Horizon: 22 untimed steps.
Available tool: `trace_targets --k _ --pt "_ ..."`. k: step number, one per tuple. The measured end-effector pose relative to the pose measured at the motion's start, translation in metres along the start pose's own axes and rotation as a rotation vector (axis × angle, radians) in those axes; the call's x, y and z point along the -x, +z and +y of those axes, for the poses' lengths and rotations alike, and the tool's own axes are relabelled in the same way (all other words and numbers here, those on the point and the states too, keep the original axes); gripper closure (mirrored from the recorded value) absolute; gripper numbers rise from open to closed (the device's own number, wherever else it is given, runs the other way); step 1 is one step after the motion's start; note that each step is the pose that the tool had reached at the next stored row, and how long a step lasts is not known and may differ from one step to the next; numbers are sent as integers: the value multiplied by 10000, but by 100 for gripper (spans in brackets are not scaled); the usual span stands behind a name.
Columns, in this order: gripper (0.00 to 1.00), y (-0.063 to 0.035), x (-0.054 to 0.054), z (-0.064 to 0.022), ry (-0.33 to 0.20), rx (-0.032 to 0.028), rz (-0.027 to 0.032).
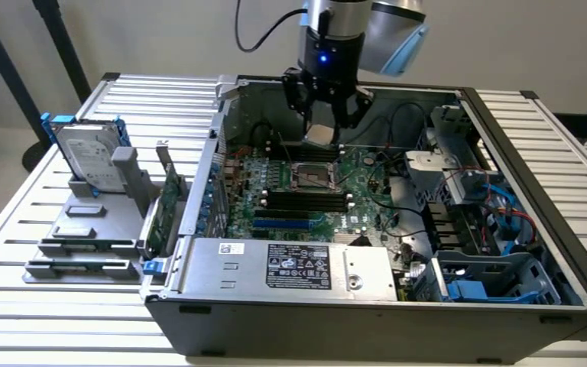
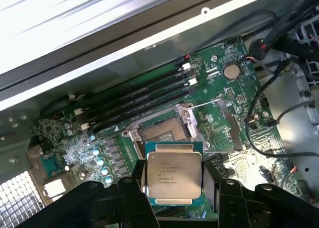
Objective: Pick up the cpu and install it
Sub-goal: 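Place the cpu into insertion slot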
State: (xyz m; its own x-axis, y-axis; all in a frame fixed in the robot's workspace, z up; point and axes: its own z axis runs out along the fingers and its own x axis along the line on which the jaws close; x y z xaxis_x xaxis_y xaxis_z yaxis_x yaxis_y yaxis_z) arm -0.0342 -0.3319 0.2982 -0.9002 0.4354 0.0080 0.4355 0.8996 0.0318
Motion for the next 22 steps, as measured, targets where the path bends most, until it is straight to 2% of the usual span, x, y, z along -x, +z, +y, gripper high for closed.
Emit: trace_targets --k 22 --pt "45 176 1 -6 3993 31 -127"
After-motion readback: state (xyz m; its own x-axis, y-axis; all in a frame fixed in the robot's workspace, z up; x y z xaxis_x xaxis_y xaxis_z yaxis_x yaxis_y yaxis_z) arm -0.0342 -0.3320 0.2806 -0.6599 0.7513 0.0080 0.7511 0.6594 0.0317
